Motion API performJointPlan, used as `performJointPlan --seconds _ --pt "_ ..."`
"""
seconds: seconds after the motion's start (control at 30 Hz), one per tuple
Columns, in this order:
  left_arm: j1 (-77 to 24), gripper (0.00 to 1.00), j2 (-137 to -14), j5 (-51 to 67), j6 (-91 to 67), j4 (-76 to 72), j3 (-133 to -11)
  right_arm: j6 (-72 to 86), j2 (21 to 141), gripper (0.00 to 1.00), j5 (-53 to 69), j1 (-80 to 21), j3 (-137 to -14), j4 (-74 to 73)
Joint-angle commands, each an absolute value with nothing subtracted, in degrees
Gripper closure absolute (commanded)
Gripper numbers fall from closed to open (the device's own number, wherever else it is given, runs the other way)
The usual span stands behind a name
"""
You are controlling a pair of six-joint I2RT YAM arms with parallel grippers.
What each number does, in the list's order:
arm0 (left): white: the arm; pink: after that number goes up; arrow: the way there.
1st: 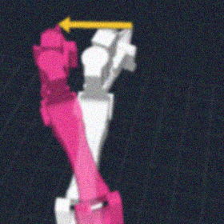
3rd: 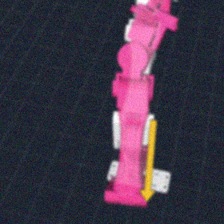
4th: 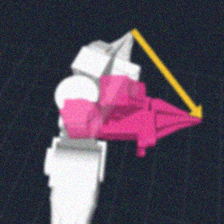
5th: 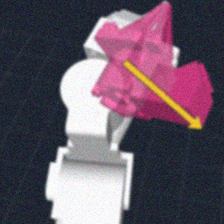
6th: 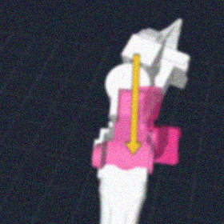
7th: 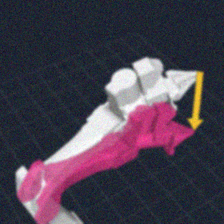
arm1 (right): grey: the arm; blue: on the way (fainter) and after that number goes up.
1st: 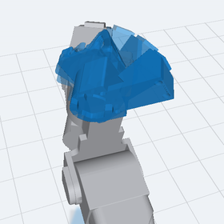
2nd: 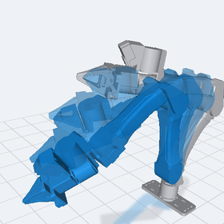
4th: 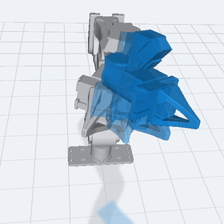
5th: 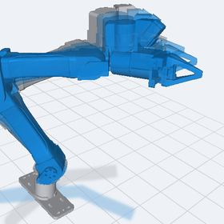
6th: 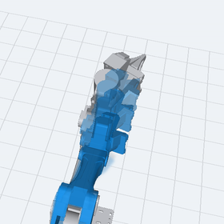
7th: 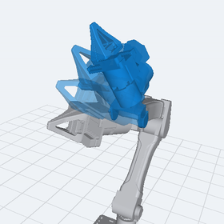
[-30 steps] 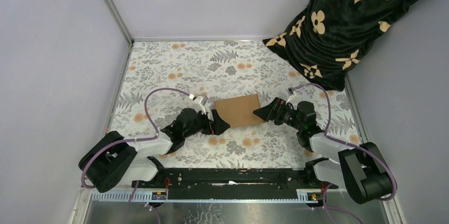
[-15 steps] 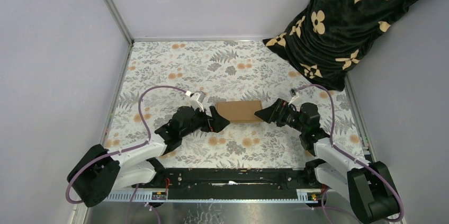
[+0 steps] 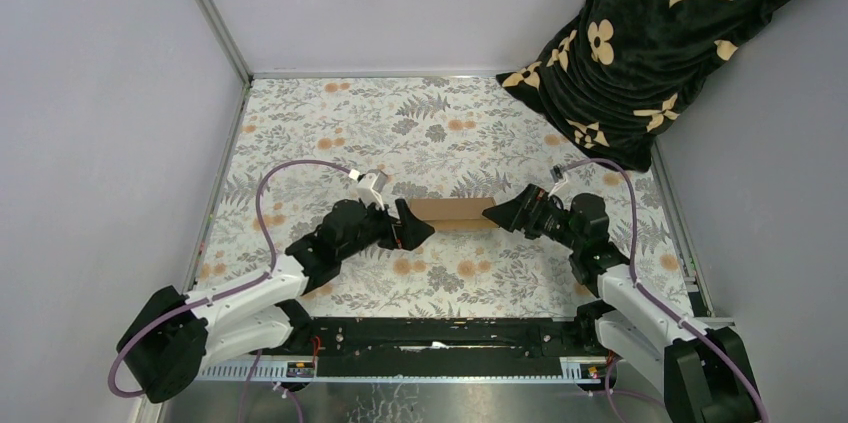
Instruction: Fold the paper box
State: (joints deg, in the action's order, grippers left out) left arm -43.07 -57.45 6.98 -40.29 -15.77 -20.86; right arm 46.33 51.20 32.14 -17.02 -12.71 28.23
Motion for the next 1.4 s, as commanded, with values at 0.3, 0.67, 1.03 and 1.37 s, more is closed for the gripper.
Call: performJointPlan --seconds 0.3,0.67,1.03,1.37 --pt "-44.74 0.01 -53.43 7.48 -42.04 -10.61 -26.71 52.01 48.75 0.00 35.51 -17.23 -18.31 25.47" --pt "-44.86 0.01 -50.15 7.40 -43.44 -4.85 -29.28 54.26 45.53 0.00 35.68 -17.23 -19.52 22.48" --pt "-45.00 0.01 -50.24 7.13 -44.10 -6.08 -27.54 54.49 46.06 0.00 35.94 -17.23 -18.62 23.56" --pt "-46.00 0.01 -49.41 6.15 -44.45 -6.65 -25.63 54.23 45.18 0.00 35.80 -17.23 -16.59 23.86"
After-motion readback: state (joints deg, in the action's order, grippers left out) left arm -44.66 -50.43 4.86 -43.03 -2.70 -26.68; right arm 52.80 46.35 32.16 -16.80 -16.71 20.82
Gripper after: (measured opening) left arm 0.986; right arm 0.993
